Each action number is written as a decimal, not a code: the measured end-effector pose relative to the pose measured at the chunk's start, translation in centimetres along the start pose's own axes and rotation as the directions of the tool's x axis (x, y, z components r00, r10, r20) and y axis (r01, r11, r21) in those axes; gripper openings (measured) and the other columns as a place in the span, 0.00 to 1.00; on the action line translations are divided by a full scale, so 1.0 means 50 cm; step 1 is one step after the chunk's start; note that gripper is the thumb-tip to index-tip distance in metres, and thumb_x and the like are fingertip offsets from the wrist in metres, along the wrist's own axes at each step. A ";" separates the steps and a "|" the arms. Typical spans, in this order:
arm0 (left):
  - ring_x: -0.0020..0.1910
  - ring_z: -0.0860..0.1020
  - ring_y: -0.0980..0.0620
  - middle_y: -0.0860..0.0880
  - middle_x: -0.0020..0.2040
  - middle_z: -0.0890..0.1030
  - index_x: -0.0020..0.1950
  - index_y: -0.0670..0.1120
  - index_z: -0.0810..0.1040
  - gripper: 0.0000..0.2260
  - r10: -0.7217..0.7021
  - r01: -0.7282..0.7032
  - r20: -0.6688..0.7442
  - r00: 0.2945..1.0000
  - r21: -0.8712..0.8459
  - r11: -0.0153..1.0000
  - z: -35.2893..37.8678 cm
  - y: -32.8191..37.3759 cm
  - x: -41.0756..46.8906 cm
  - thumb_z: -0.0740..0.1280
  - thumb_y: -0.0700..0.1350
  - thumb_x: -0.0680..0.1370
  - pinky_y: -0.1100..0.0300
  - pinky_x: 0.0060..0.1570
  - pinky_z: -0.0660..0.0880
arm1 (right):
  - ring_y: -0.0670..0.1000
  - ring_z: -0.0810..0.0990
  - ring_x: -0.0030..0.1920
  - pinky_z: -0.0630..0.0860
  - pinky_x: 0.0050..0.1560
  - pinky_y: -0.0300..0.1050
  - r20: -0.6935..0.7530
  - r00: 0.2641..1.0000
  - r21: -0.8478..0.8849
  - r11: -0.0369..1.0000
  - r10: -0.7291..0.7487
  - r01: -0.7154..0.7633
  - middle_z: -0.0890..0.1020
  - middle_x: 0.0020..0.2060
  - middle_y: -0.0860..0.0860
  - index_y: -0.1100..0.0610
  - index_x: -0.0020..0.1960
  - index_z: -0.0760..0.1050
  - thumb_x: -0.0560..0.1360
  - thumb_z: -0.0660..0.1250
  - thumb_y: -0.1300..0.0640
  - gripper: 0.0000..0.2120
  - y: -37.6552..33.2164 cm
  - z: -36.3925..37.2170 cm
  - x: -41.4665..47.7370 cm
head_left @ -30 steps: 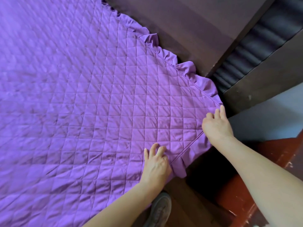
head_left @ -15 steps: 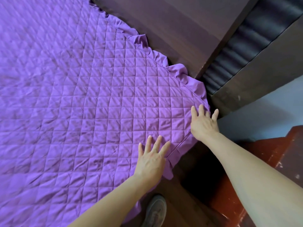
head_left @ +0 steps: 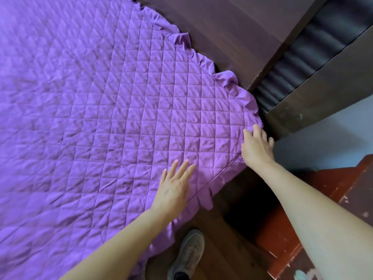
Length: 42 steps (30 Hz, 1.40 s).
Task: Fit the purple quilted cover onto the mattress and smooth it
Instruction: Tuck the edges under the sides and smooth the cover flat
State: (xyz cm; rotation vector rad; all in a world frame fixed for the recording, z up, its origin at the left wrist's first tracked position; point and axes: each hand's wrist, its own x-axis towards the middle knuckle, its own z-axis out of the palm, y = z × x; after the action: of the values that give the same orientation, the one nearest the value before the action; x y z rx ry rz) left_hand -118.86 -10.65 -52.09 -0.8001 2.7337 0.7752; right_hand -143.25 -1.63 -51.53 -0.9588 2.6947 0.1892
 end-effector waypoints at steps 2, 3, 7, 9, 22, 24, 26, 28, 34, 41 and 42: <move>0.71 0.64 0.40 0.44 0.71 0.68 0.69 0.48 0.65 0.19 -0.014 0.011 -0.093 0.996 -0.030 0.999 0.000 -0.047 -0.046 0.55 0.44 0.77 0.41 0.65 0.66 | 0.63 0.64 0.67 0.57 0.66 0.67 -0.141 0.981 -0.087 0.988 -0.137 0.125 0.66 0.67 0.63 0.62 0.63 0.70 0.71 0.62 0.68 0.20 -0.014 0.010 -0.031; 0.68 0.68 0.38 0.41 0.67 0.72 0.63 0.46 0.67 0.16 -0.036 0.033 -0.136 0.990 -0.026 0.999 0.003 -0.069 -0.071 0.55 0.45 0.76 0.40 0.61 0.70 | 0.64 0.66 0.66 0.59 0.65 0.69 -0.184 0.955 -0.121 0.970 -0.233 0.213 0.69 0.65 0.64 0.62 0.60 0.72 0.68 0.64 0.68 0.21 -0.020 0.015 -0.045; 0.64 0.71 0.33 0.39 0.62 0.74 0.48 0.47 0.65 0.10 -0.245 0.245 -0.167 0.955 -0.023 0.969 0.033 -0.123 -0.200 0.58 0.52 0.72 0.36 0.54 0.73 | 0.63 0.72 0.63 0.58 0.65 0.69 -0.091 0.726 -0.254 0.721 -0.682 0.645 0.75 0.61 0.62 0.60 0.55 0.76 0.64 0.60 0.58 0.20 -0.082 0.052 -0.123; 0.66 0.68 0.34 0.43 0.65 0.70 0.47 0.47 0.66 0.13 -0.284 0.285 -0.122 0.951 -0.012 0.959 0.053 -0.133 -0.244 0.59 0.56 0.72 0.35 0.54 0.73 | 0.63 0.73 0.62 0.57 0.65 0.69 0.015 0.633 -0.294 0.602 -0.774 0.743 0.75 0.60 0.61 0.58 0.53 0.77 0.65 0.57 0.54 0.19 -0.113 0.060 -0.150; 0.57 0.69 0.44 0.49 0.50 0.78 0.34 0.48 0.78 0.06 -0.214 0.220 -0.066 0.975 0.113 0.969 0.075 -0.113 -0.249 0.65 0.49 0.65 0.43 0.42 0.77 | 0.64 0.79 0.50 0.61 0.62 0.69 0.094 0.481 -0.395 0.411 -0.872 0.822 0.79 0.54 0.60 0.60 0.41 0.77 0.60 0.63 0.62 0.10 -0.146 0.061 -0.170; 0.56 0.69 0.46 0.51 0.50 0.77 0.34 0.50 0.78 0.07 -0.178 0.180 -0.034 0.984 0.122 0.976 0.085 -0.107 -0.250 0.63 0.50 0.66 0.44 0.42 0.77 | 0.63 0.79 0.48 0.61 0.61 0.69 0.055 0.482 -0.397 0.424 -0.875 0.814 0.79 0.53 0.60 0.60 0.40 0.77 0.59 0.61 0.64 0.11 -0.128 0.071 -0.175; 0.54 0.70 0.47 0.52 0.47 0.77 0.32 0.51 0.77 0.07 -0.173 0.169 0.010 0.985 0.167 0.971 0.072 -0.106 -0.247 0.63 0.53 0.65 0.44 0.43 0.77 | 0.63 0.79 0.46 0.65 0.59 0.69 0.062 0.503 -0.379 0.445 -0.862 0.811 0.79 0.51 0.59 0.60 0.38 0.78 0.56 0.65 0.64 0.11 -0.135 0.070 -0.175; 0.50 0.73 0.48 0.53 0.44 0.77 0.32 0.51 0.76 0.07 -0.195 0.193 -0.009 0.981 0.193 0.962 0.047 -0.109 -0.232 0.64 0.53 0.63 0.44 0.43 0.77 | 0.61 0.78 0.43 0.67 0.58 0.68 0.071 0.534 -0.347 0.481 -0.842 0.805 0.79 0.48 0.57 0.58 0.37 0.77 0.54 0.71 0.61 0.12 -0.160 0.058 -0.167; 0.71 0.60 0.38 0.47 0.72 0.60 0.69 0.52 0.65 0.22 -0.319 0.328 -0.099 0.943 0.089 0.941 -0.028 -0.127 -0.116 0.57 0.42 0.75 0.39 0.63 0.65 | 0.65 0.73 0.61 0.68 0.56 0.70 0.070 0.739 -0.222 0.712 -0.670 0.667 0.71 0.66 0.60 0.54 0.60 0.74 0.64 0.75 0.51 0.26 -0.218 0.015 -0.110; 0.72 0.35 0.33 0.51 0.76 0.36 0.74 0.65 0.44 0.28 -0.336 0.322 0.223 0.915 0.098 0.942 -0.027 -0.097 -0.001 0.56 0.53 0.80 0.27 0.64 0.49 | 0.69 0.40 0.73 0.51 0.66 0.74 0.387 0.897 -0.062 0.964 -0.215 0.258 0.31 0.74 0.47 0.37 0.74 0.35 0.75 0.55 0.33 0.37 -0.136 0.003 -0.015; 0.72 0.34 0.33 0.52 0.76 0.36 0.74 0.65 0.45 0.28 -0.315 0.299 0.268 0.910 0.100 0.949 -0.018 -0.097 0.002 0.57 0.53 0.79 0.27 0.64 0.48 | 0.68 0.40 0.73 0.50 0.66 0.73 0.406 0.894 -0.064 0.970 -0.192 0.237 0.30 0.74 0.46 0.37 0.74 0.35 0.74 0.55 0.33 0.38 -0.117 0.002 -0.014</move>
State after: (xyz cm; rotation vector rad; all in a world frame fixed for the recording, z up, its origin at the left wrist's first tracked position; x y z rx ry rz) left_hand -116.32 -14.67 -53.46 -0.9931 2.2945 0.6801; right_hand -138.98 -5.69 -51.60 -1.1060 2.2091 0.4421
